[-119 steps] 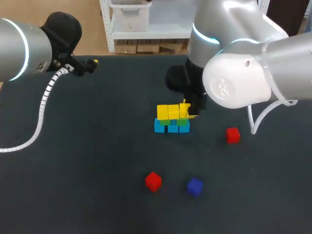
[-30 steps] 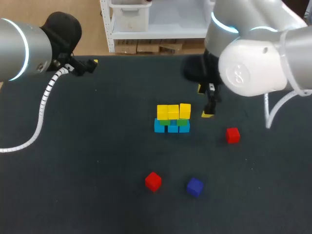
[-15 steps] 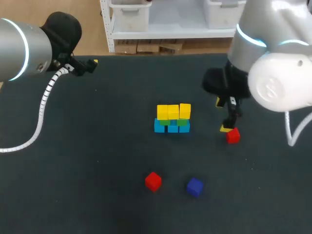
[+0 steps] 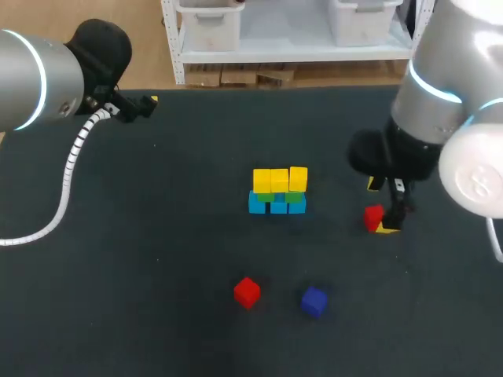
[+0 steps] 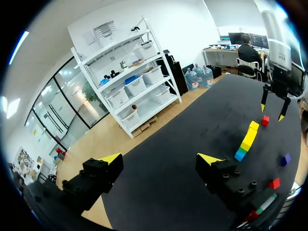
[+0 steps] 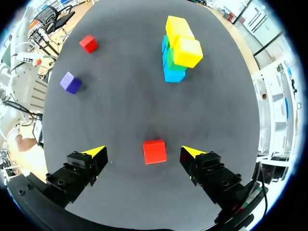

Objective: Place the blue cubes, place green cubes on the blue cubes, place the yellow cubes on the green cubes, then place the red cubes on the yellow cubes, and place purple cube on the red cubes.

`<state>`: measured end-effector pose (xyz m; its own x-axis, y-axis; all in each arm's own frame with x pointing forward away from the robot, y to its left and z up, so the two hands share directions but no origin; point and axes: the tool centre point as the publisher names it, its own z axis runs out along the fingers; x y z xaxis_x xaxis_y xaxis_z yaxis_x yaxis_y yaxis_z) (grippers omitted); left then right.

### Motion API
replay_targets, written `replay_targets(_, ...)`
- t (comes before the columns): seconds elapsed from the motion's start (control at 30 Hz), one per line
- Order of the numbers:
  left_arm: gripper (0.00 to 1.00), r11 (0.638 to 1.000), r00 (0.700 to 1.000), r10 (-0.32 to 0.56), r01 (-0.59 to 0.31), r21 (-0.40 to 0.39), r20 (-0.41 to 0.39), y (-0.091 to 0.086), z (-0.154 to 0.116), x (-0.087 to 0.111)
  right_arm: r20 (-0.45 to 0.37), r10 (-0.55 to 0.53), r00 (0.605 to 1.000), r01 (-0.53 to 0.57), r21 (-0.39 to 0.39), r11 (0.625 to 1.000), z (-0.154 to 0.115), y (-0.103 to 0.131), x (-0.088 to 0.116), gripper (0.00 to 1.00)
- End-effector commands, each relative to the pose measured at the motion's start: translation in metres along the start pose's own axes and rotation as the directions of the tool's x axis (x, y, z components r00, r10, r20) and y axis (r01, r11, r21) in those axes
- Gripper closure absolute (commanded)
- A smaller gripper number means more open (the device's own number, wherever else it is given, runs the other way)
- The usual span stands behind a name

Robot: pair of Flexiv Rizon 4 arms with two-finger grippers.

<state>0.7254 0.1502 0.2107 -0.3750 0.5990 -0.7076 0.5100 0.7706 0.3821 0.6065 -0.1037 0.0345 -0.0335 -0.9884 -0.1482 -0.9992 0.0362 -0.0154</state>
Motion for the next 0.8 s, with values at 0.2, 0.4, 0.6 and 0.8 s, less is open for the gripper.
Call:
replay_targets(0.2,0.00,1.000,1.000,0.001,-0.001,0.005,0.001,0.001,0.001,0.000,-0.017,-0.010,1.000,0.010,0.001,1.000,0.021,-0.010,0.000,0.00)
replay_targets(0.4,0.00,1.000,1.000,0.001,-0.001,0.005,0.001,0.001,0.001,0.000,-0.048,-0.037,0.998,0.036,-0.025,0.999,0.029,-0.007,-0.001,0.00)
replay_targets(0.6,0.00,1.000,1.000,0.001,-0.001,0.005,0.001,0.001,0.001,0.000,-0.075,-0.033,0.997,0.031,-0.030,0.999,0.037,-0.009,0.002,0.51)
replay_targets(0.8,0.00,1.000,1.000,0.001,-0.001,0.005,0.001,0.001,0.001,0.000,-0.088,-0.023,0.996,0.021,-0.022,1.000,0.035,-0.010,0.005,1.00)
